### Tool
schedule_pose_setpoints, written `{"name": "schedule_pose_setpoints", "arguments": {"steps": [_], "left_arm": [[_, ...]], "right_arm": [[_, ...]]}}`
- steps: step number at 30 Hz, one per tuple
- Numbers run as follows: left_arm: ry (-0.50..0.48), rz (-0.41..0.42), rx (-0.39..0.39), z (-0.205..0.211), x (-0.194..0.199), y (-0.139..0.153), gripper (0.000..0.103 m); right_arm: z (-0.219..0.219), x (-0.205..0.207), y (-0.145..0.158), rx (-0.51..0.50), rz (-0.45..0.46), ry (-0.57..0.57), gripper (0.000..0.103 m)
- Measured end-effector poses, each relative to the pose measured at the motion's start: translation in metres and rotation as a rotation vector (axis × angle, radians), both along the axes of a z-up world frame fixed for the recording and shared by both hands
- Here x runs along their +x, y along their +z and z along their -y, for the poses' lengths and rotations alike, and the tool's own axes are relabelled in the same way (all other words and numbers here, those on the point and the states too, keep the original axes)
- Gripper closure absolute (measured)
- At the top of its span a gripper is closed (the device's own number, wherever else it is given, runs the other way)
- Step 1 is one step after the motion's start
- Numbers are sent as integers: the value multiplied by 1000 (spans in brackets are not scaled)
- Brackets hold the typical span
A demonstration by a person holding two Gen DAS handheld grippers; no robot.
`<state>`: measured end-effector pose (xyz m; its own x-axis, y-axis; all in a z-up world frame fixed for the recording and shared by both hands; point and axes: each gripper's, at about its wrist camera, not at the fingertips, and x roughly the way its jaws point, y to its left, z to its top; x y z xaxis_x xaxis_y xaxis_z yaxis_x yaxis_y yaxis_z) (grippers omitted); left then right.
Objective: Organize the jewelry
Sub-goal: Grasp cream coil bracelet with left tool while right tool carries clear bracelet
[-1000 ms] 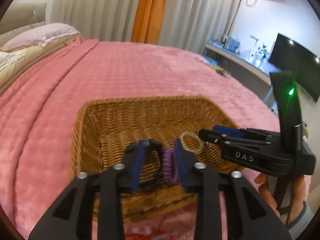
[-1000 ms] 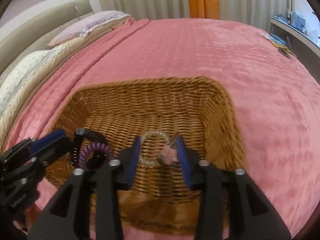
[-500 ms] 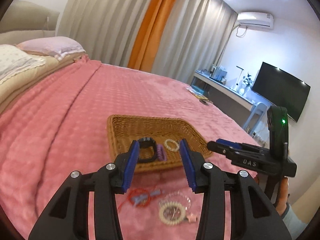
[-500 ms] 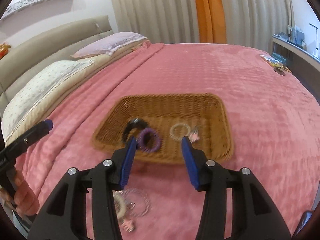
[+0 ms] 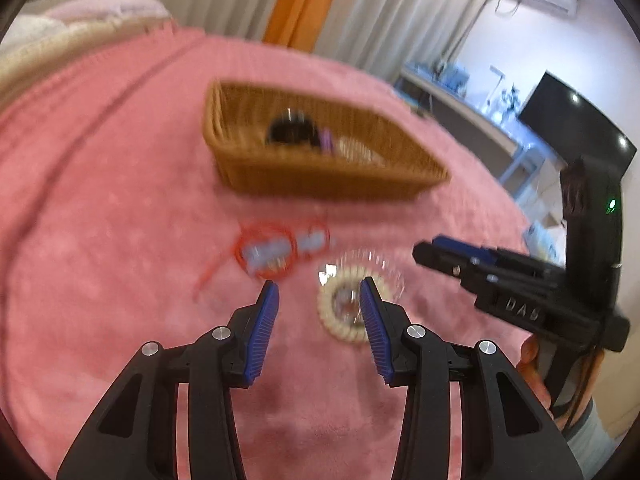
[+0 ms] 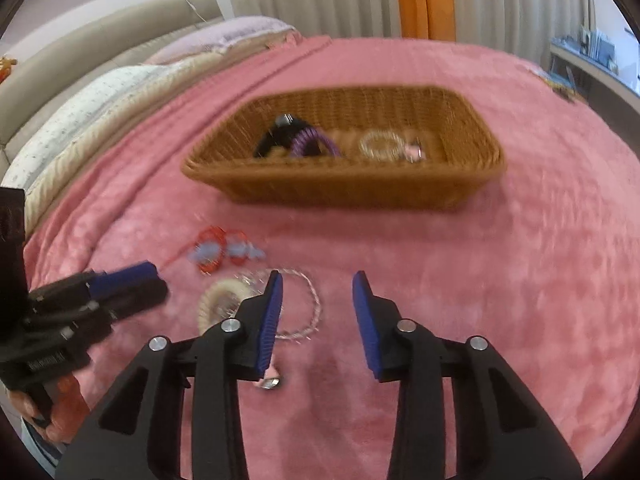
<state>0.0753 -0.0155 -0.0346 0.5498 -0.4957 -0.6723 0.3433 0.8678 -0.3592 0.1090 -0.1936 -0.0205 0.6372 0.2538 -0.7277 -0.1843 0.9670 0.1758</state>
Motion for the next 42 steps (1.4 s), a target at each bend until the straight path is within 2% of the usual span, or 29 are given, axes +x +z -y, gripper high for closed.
{"name": "schedule_pose_setpoints", "arguments": {"steps": [3,8,11,12,14,16,19,22,27,32,37,42], "left_arm": [[-17,-58,8,5,10,-15,65],[-21,-90,19,11,20,-22,65],[-12,-92,50,17,22,-24,69],[-9,-89,59,18,21,-22,77],[-12,-81,65,21,20,-21,94],[-4,-72,70,20,17,-19,94],[23,-50,61,14,12,-14,94],[57,-11,33,-1,0,-4,94],[102,-2,31,-21,-9,-2,94],[110,-40,7,-27,-8,-16,94],[108,-35,-2,-28,-10,-19,94],[113,-38,-28,-33,-12,-22,94]], "right_arm": [[2,4,-14,4,-29,8,77],[-5,7,-22,-27,-42,26,77],[-13,12,-29,-79,-63,24,81],[-15,12,-30,-96,-62,23,82],[-19,12,-30,-122,-56,26,93],[-23,10,-30,-140,-43,33,97],[-25,3,-24,-157,-10,24,97],[-12,-4,-11,-110,23,-10,97],[16,-19,6,-70,53,-89,97],[44,-33,3,-36,4,-147,97],[52,-44,-16,0,-82,-128,96],[53,-49,-23,-6,-92,-120,95]]}}
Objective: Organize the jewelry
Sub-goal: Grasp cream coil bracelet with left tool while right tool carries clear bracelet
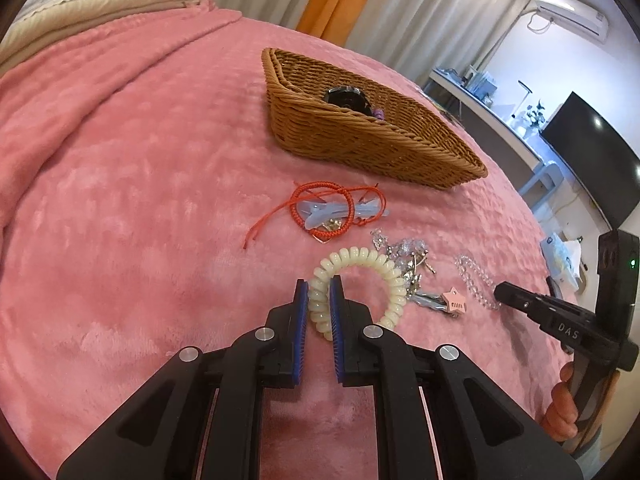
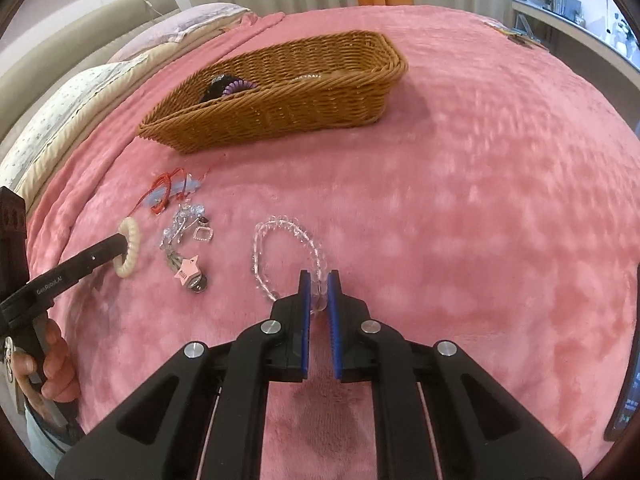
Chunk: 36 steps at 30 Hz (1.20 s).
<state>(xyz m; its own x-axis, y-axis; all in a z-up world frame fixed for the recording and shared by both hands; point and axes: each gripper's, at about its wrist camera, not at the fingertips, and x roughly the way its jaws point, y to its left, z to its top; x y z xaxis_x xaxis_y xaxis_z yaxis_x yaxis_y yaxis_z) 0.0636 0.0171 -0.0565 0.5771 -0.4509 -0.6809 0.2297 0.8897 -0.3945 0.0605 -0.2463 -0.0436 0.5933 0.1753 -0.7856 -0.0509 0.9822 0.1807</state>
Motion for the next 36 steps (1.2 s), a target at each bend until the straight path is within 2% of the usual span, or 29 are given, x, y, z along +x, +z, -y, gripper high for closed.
{"name": "schedule_pose_setpoints", "arguments": {"steps": [4,6,8,10,12,15,17,19,20,22,29,36], "left_arm": [[-1,1,-6,-1,-1,-1,93],[-2,1,1,1,-1,-1,93],[-5,2,9,3,-1,-1,93],[-6,3,12,4,-1,-2,93],[-7,0,10,5,0,-3,93],[-9,-2,7,6,0,-3,93],[-9,1,12,7,0,-3,93],[-10,7,19,8,0,-2,93],[-10,9,22,8,-1,-2,93],[-12,16,27,9,-2,-1,93],[-9,65,21,8,-8,20,93],[-22,169,45,17,1,69,93]], "right_arm": [[1,1,5,-23,20,3,93],[0,5,5,-23,19,12,88],[-3,10,3,-35,14,16,73],[-5,14,0,-40,12,23,67],[-9,18,-5,-64,7,23,67],[-13,24,-10,-93,-13,24,68],[-19,23,-10,-115,-2,46,84],[-31,20,-10,-167,11,83,95],[-37,18,-9,-192,16,96,97],[-44,15,-6,-207,29,111,97],[-43,10,29,-107,88,127,97],[-42,20,81,-75,177,127,97]]}}
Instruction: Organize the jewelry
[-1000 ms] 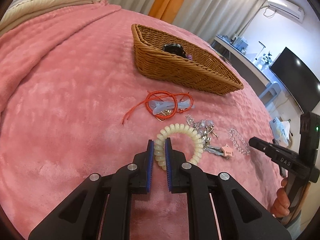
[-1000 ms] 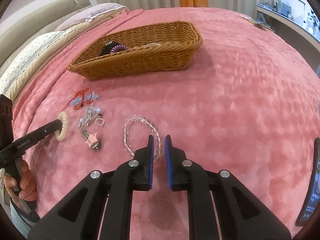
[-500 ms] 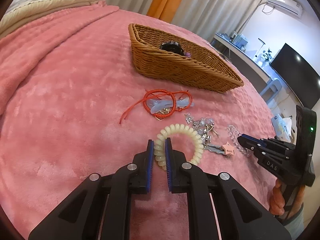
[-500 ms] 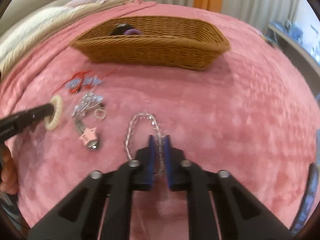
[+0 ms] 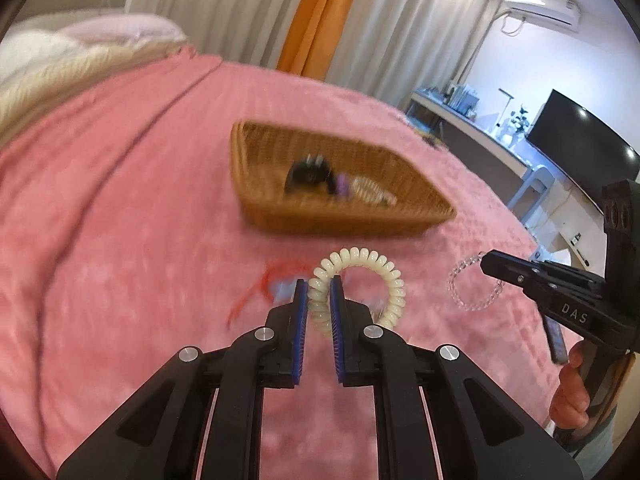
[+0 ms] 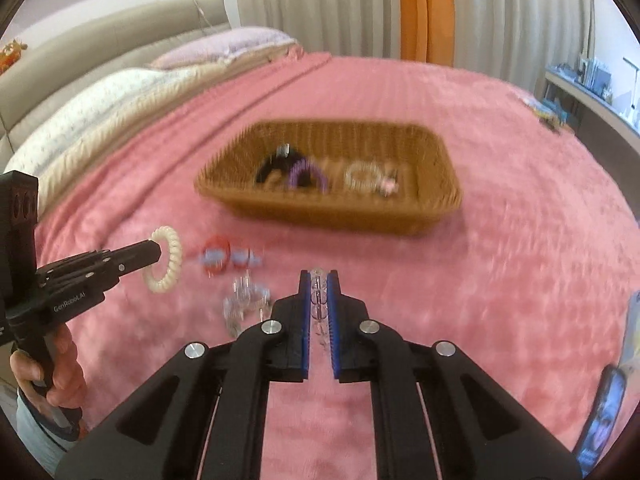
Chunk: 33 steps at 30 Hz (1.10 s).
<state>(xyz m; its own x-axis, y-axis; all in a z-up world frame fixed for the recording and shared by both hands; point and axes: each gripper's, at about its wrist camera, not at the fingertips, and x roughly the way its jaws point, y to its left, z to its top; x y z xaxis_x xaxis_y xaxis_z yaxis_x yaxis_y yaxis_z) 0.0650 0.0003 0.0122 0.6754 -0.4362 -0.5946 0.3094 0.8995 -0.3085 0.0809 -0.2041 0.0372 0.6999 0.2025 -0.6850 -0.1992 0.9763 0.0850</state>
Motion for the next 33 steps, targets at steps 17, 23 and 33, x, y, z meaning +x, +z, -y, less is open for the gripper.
{"name": "schedule_pose_setpoints", "arguments": {"steps": [17,23,33], "left_arm": [[74,57,91,42,122,25,93],[81,3,118,45,144,-3,93],[70,-22,124,47,144,-9,69]], "right_arm": [[6,138,29,84,53,-16,97],[16,176,-13,98,-29,-54,97],[39,186,-36,118,-81,-125,93]]}}
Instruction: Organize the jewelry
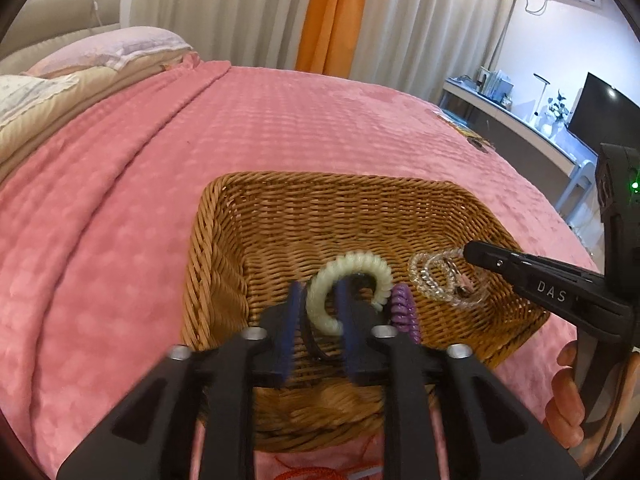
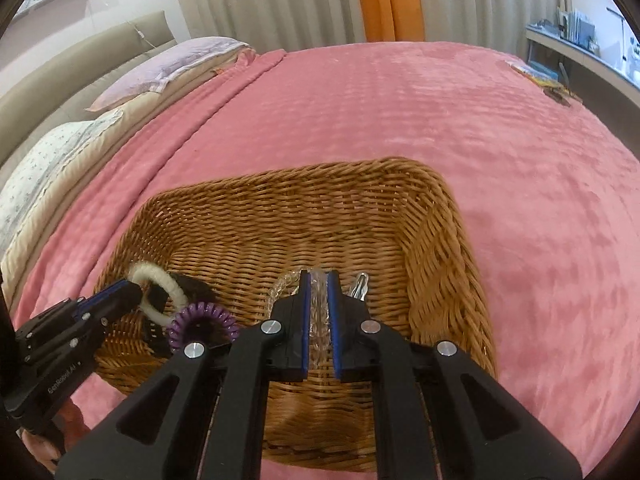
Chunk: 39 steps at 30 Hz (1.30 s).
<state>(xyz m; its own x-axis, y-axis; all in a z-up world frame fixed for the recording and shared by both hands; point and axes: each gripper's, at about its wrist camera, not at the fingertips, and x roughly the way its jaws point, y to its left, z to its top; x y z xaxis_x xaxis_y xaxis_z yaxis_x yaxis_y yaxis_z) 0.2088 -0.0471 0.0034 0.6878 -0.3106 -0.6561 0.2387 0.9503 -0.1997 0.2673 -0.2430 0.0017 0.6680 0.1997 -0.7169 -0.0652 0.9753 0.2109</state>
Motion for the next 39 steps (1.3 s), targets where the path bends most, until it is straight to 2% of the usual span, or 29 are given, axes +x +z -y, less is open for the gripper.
{"name": "schedule_pose_setpoints", "arguments": {"steps": [1,3,5,7,12,15,19,24,27,30,32,35,37,39], "left_arm": [[7,7,-3,-2,-2,2,60],[13,24,-10,-5,-9,9,58],[11,40,-27,-10,-19,18,58],[8,57,-44,-15,-29,25,58],[3,95,-84,-28,-66,40,58],[15,96,-100,-39,-88,39,58],[26,74,-101,-52,-104,26,58],[26,-2,-129,-63,-115,0,58],[5,-25,-86,-57,-121,-13,58],[-6,-54,-28,-50,-122,-26,58],[1,-81,-15,-50,-119,-34,59],[12,-119,-58,-61,-104,-35,60],[-16,-147,-81,-63,-94,-35,60],[-60,-197,-104,-65,-79,-41,60]], "right_arm": [[1,-2,1,5,-2,-4,89],[3,-8,5,10,8,-7,78],[5,-21,13,18,34,-4,57],[5,-35,22,26,61,1,52],[-9,-86,39,22,113,67,52],[-24,-111,39,17,114,104,52],[-43,-137,28,5,100,153,52],[-61,-149,0,4,46,185,52],[-65,-151,-13,2,24,196,52],[-70,-152,-27,5,-5,210,52],[-73,-150,-34,-3,-24,216,57],[-74,-149,-37,3,-36,231,61],[-75,-149,-40,11,-45,244,65],[-76,-147,-44,17,-58,254,65]]}}
